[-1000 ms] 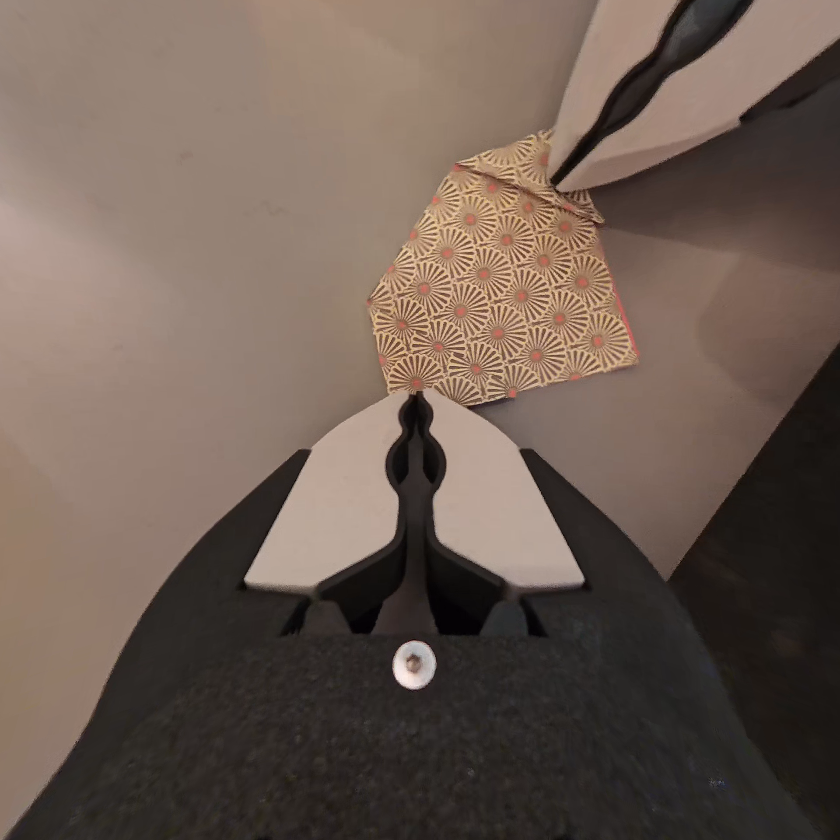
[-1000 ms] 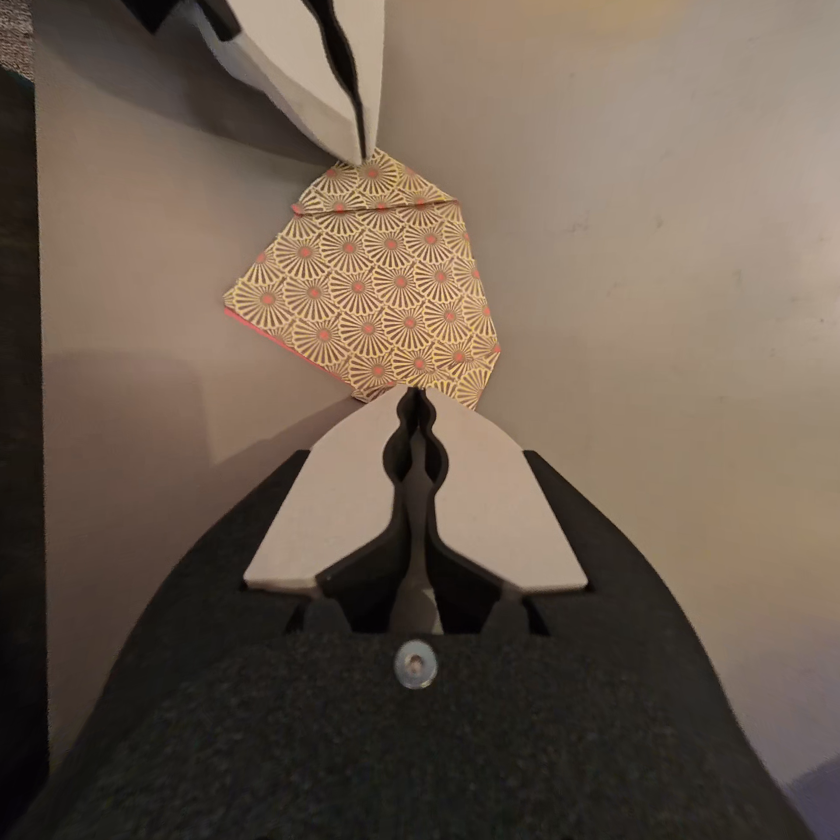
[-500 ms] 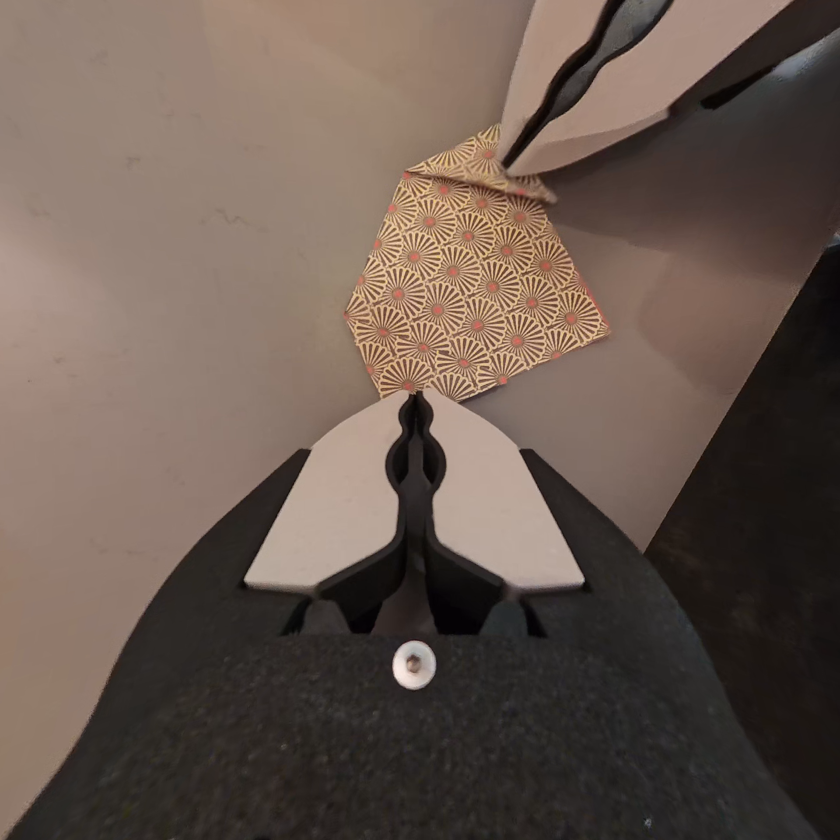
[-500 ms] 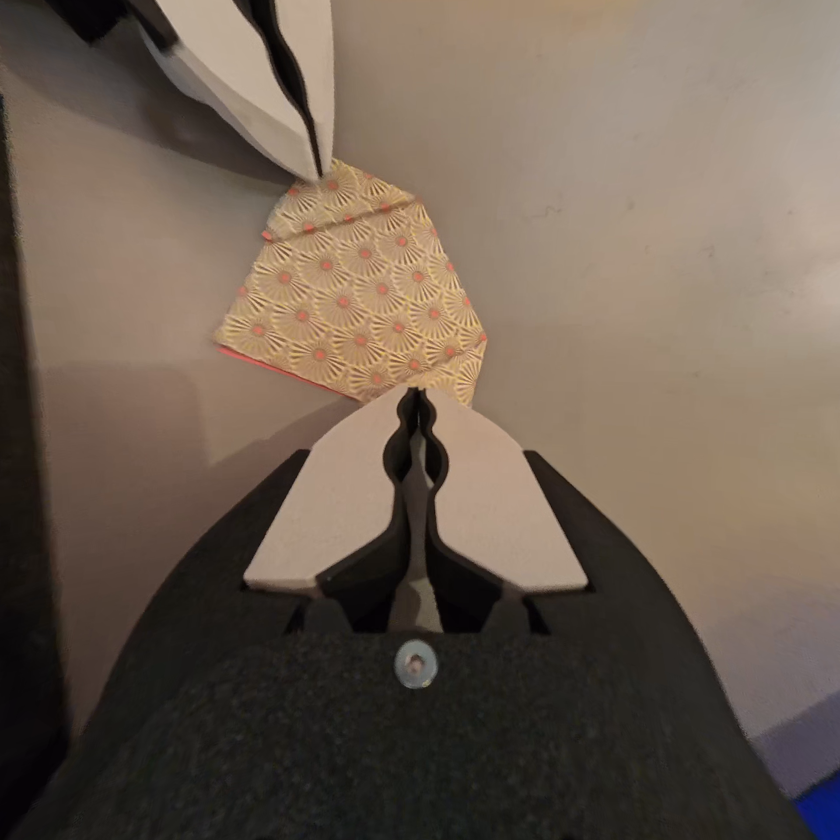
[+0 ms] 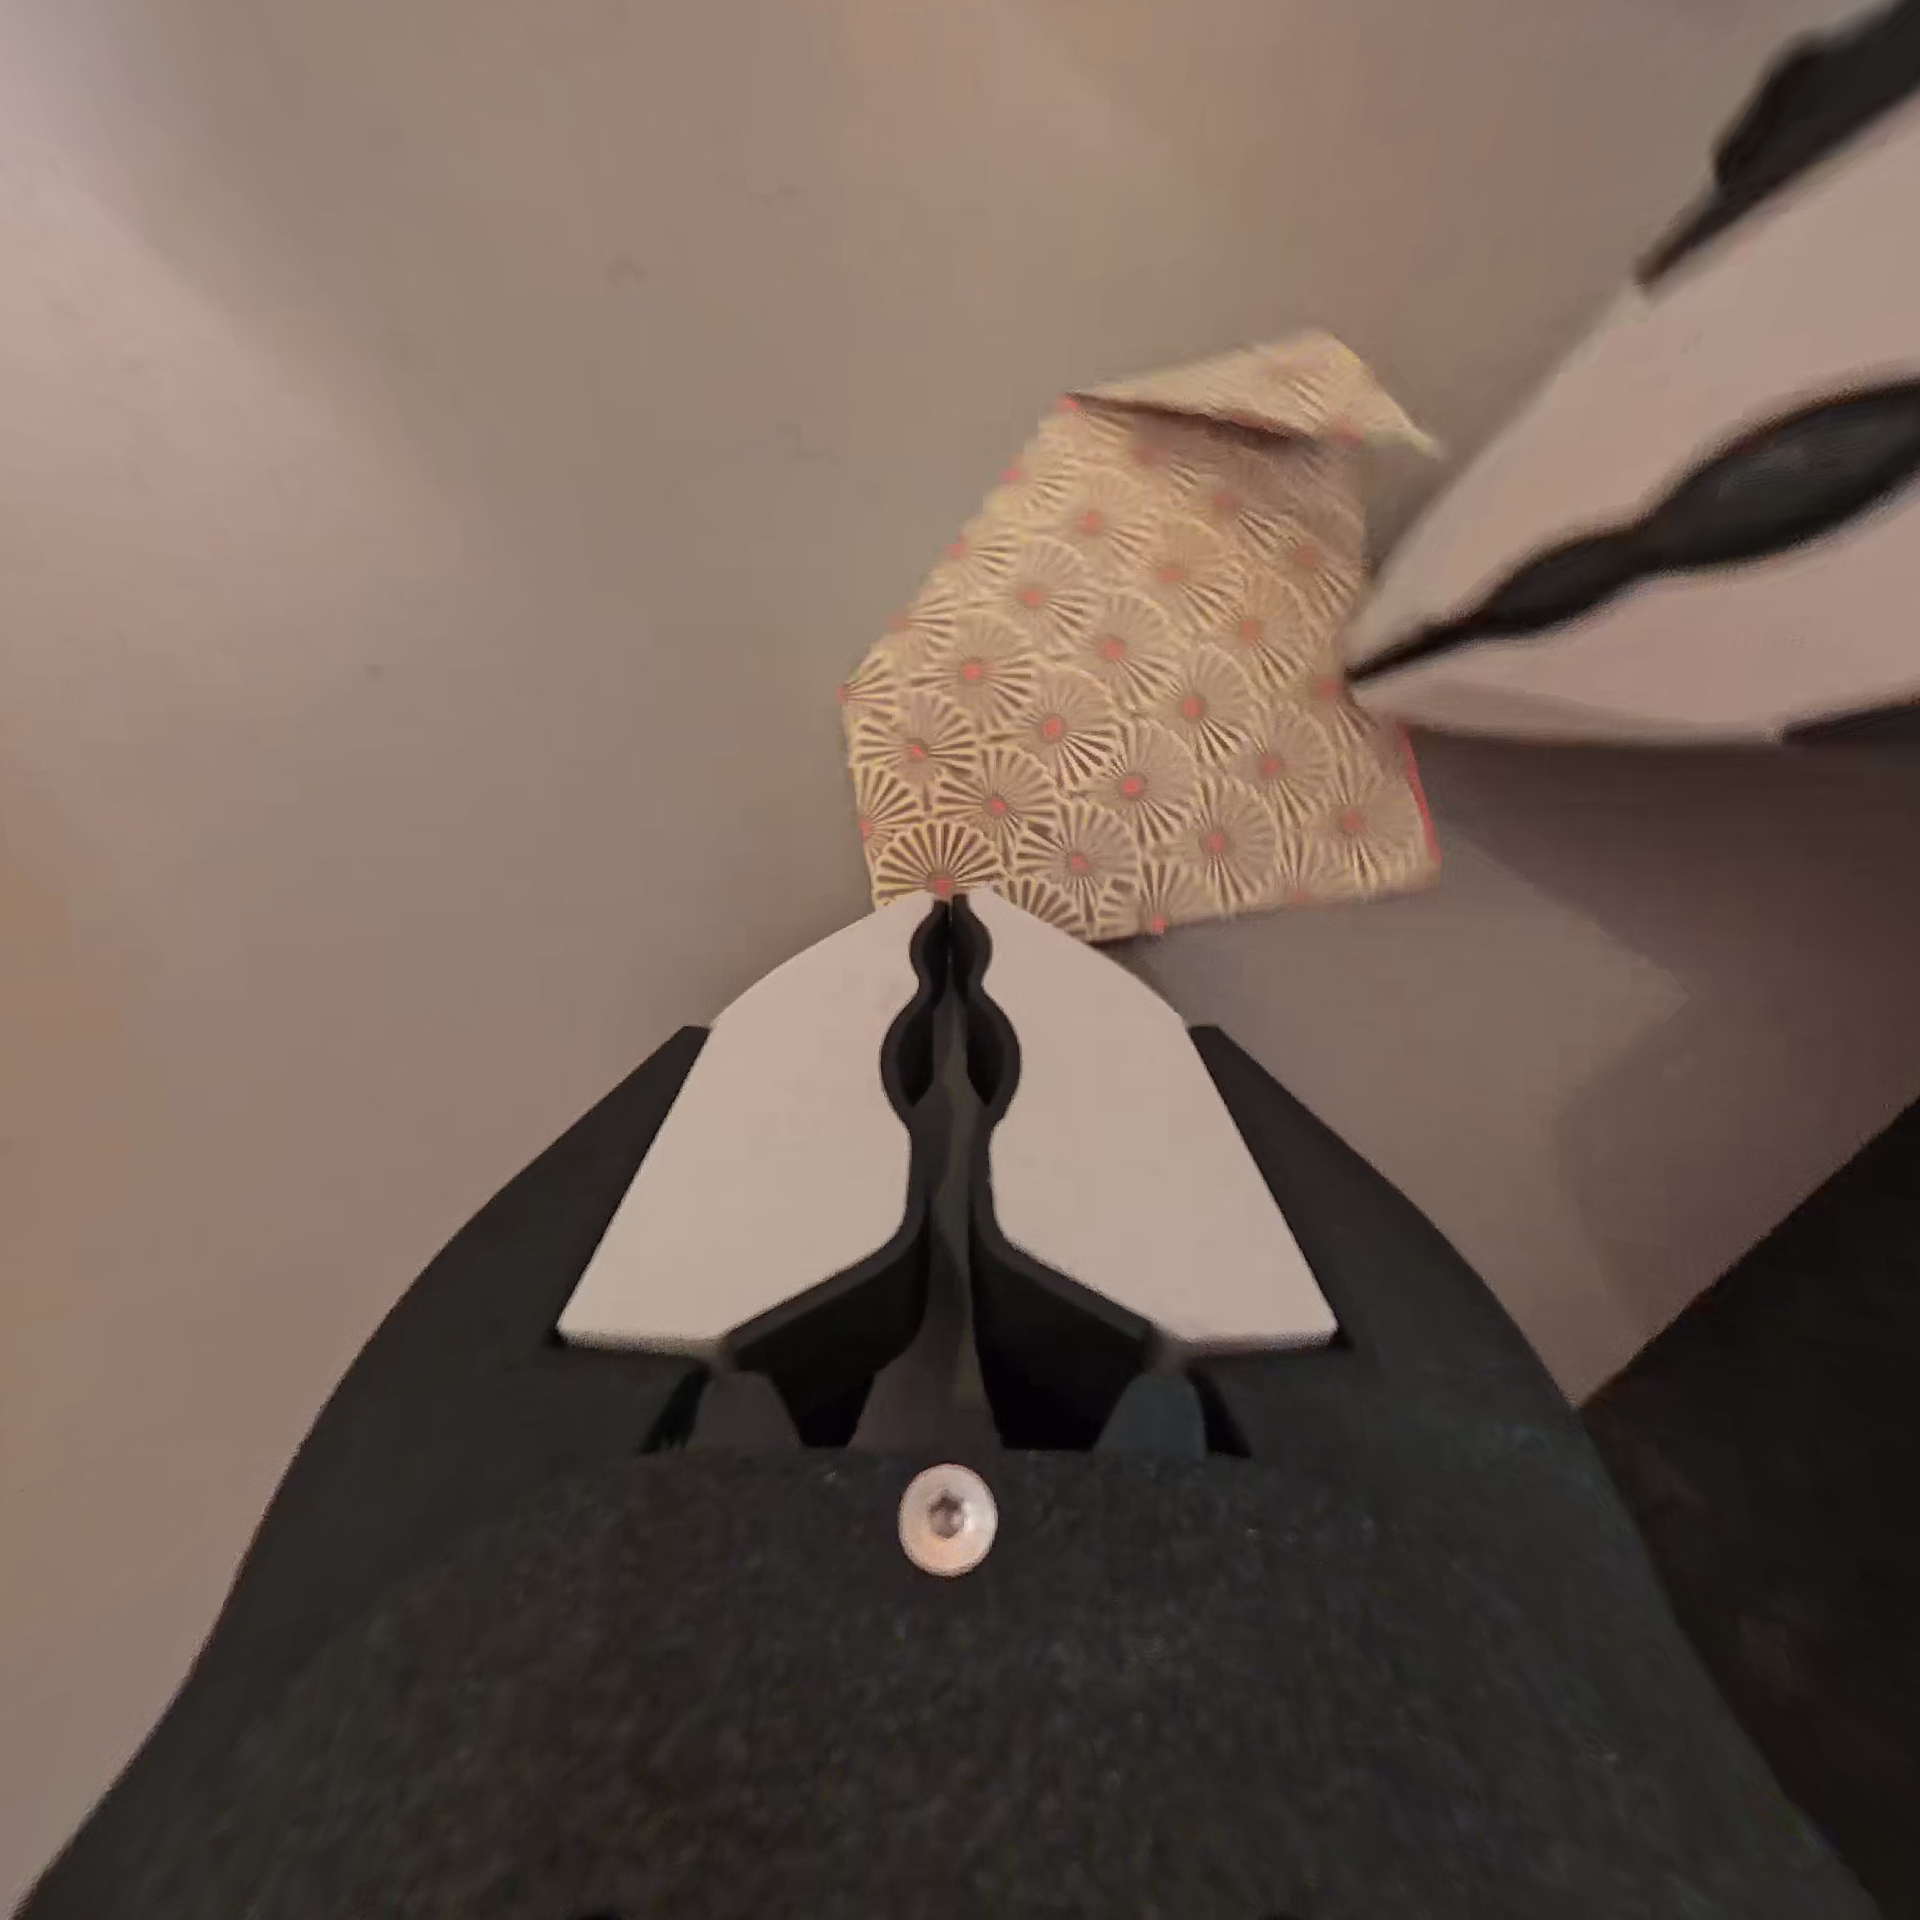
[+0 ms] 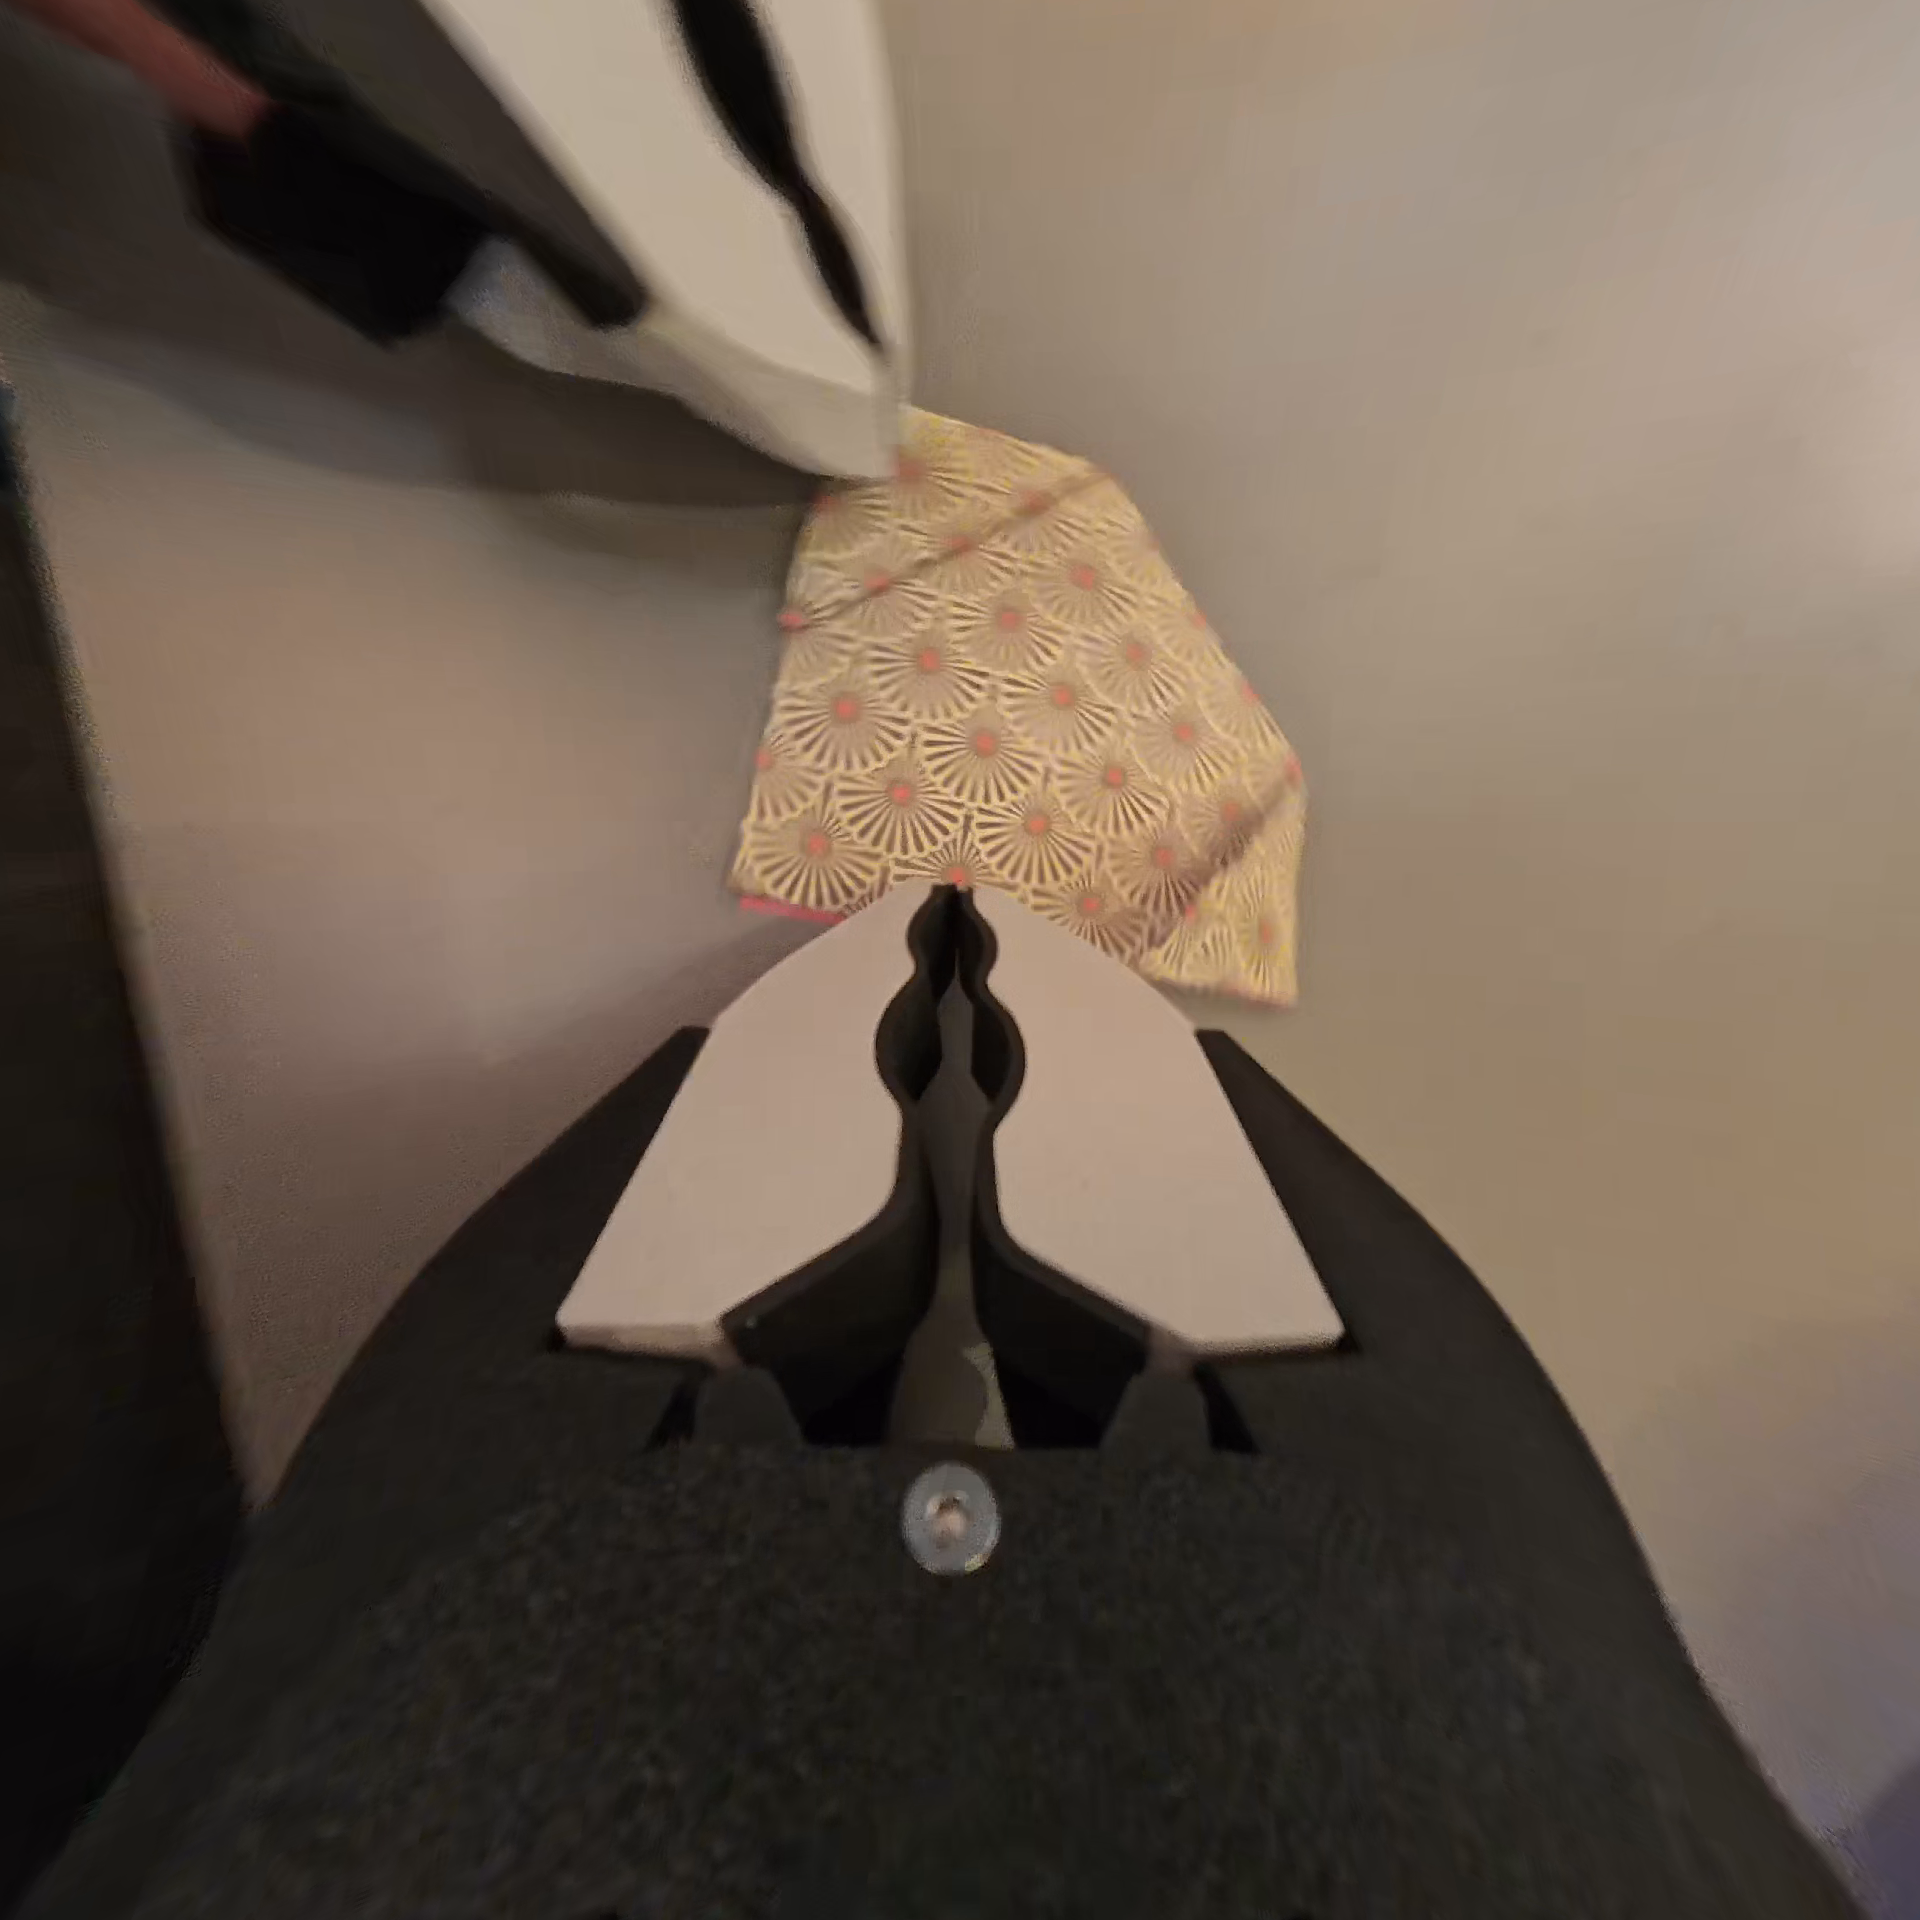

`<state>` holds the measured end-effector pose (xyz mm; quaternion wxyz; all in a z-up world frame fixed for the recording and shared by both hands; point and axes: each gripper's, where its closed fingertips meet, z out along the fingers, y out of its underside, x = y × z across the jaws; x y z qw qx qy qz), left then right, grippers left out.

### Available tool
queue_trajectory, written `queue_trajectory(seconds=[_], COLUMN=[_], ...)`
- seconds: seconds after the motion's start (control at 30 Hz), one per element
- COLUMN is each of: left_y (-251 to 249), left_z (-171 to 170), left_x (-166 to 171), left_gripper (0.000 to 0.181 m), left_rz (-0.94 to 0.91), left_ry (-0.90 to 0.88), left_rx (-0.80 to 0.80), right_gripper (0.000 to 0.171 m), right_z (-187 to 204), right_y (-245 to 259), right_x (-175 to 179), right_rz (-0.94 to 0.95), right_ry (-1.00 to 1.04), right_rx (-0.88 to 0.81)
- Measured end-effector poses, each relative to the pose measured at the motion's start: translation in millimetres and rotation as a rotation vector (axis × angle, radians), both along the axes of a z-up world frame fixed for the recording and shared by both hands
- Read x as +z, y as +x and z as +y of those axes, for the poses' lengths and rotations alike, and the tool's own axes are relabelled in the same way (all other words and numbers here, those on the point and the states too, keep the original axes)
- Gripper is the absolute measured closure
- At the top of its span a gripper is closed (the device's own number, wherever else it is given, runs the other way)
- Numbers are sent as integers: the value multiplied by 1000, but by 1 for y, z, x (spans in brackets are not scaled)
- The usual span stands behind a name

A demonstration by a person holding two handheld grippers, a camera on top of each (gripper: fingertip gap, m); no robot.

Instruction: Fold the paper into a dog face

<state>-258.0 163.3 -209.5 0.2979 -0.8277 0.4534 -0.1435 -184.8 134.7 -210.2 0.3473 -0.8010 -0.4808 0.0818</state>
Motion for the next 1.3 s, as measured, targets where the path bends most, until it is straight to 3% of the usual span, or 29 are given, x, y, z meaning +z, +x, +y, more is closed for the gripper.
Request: queue_trajectory(seconds=[0.03, 0.17, 0.27, 0.37, 0.57, 0.8, 0.97, 1.07, 1.3], left_y=[1, 11, 17, 27, 48, 54, 55, 58, 70], left_z=[-6, -30, -15, 11, 34, 24, 24, 32, 31], left_x=[0, 3, 22, 40, 8, 0, 0, 2, 6], left_gripper=[181, 181, 176, 175, 177, 181, 176, 161, 159], left_rz=[-1, -45, -93, -135, 71, 43, 29, 33, -23], left_ry=[-12, -98, -54, 7, 38, -22, -21, 2, -2], left_rx=[-29, -163, -207, -264, -507, -562, -567, -571, -706], right_gripper=[171, 171, 171, 171, 171, 171, 171, 171, 171], right_z=[11, 46, 49, 26, 13, 36, 49, 50, 43], right_y=[6, 16, 19, 11, 10, 26, 28, 31, 40], right_x=[0, 0, 16, 27, 6, 0, 0, 4, 9], right_rz=[-24, -21, 14, 126, 108, 44, 50, 41, 70], right_ry=[8, -24, -18, -61, -110, -58, -80, -59, -78], right_rx=[-3, 11, 20, 57, 36, 8, 35, 50, 52])
